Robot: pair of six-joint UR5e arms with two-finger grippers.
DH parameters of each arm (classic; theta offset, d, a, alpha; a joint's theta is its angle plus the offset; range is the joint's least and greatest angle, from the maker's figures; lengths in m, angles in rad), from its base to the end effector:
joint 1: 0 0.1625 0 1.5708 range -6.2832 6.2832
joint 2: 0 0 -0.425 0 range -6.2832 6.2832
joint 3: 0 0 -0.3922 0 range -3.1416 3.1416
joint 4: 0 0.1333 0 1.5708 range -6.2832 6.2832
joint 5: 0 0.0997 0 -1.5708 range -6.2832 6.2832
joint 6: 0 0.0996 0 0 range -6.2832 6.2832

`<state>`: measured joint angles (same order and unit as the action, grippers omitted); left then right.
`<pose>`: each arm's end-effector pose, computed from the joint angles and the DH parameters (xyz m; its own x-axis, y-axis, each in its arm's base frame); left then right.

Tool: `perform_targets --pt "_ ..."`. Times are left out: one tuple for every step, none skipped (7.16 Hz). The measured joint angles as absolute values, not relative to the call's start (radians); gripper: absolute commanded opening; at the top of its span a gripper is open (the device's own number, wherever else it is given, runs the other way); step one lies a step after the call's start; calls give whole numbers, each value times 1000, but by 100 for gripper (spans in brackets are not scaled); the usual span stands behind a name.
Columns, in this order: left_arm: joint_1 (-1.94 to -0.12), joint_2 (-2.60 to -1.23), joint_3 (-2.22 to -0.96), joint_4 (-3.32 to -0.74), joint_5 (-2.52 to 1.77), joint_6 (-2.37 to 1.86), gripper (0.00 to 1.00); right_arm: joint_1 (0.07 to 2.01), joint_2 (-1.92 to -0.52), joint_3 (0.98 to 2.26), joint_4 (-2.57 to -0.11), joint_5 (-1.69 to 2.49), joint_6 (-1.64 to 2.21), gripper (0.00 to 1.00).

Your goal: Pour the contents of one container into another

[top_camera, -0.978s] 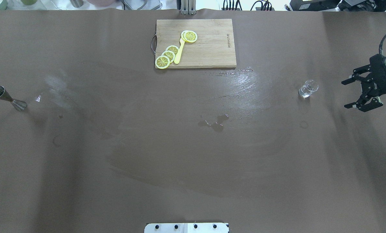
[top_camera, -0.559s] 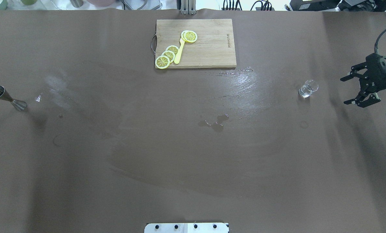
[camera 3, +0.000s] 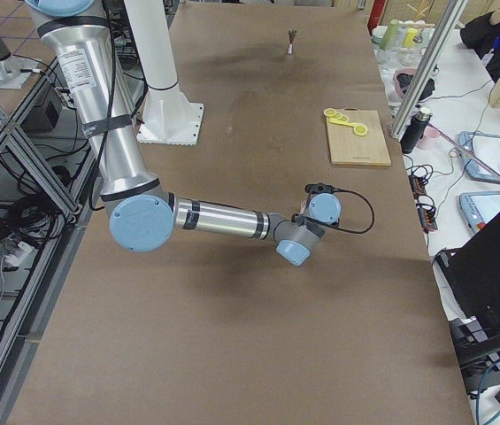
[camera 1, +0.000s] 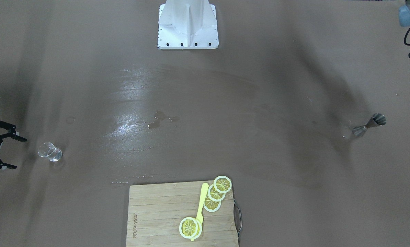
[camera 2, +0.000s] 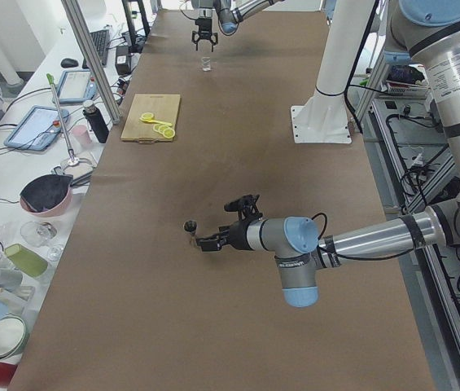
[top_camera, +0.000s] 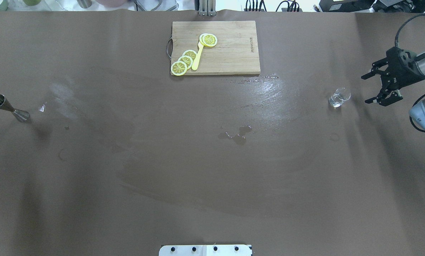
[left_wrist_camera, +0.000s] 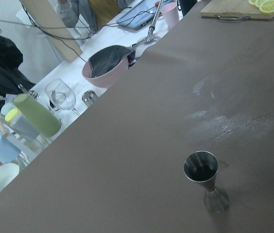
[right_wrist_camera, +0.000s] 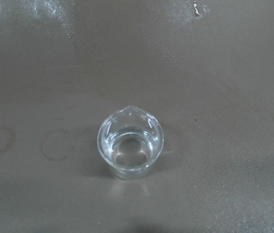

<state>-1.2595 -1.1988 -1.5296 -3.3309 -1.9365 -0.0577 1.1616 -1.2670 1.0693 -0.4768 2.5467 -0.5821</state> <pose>0.0043 -0.3322 0.6394 0.7848 0.6047 -0.1355 -0.0228 0.2466 0.9688 -0.1991 -0.5868 0.6021 0.0779 -0.9970 0.0027 0.3487 0.0297 0.9367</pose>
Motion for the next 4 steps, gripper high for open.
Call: perform_targets --pt "-1196 -1198 -1494 -3412 -1836 -58 99 1154 -1263 1069 -476 2552 -581 98" --pt "-1120 -1189 -1476 -3479 -1729 -88 99 1150 -1260 1068 -475 2554 -580 98" --pt "-1045 -1177 -1469 -3532 -1631 -156 99 1147 -1257 1066 -476 2555 -580 98" --pt "-961 -1169 -1464 -3585 -1521 -239 99 1142 -1252 1065 -477 2555 -579 98"
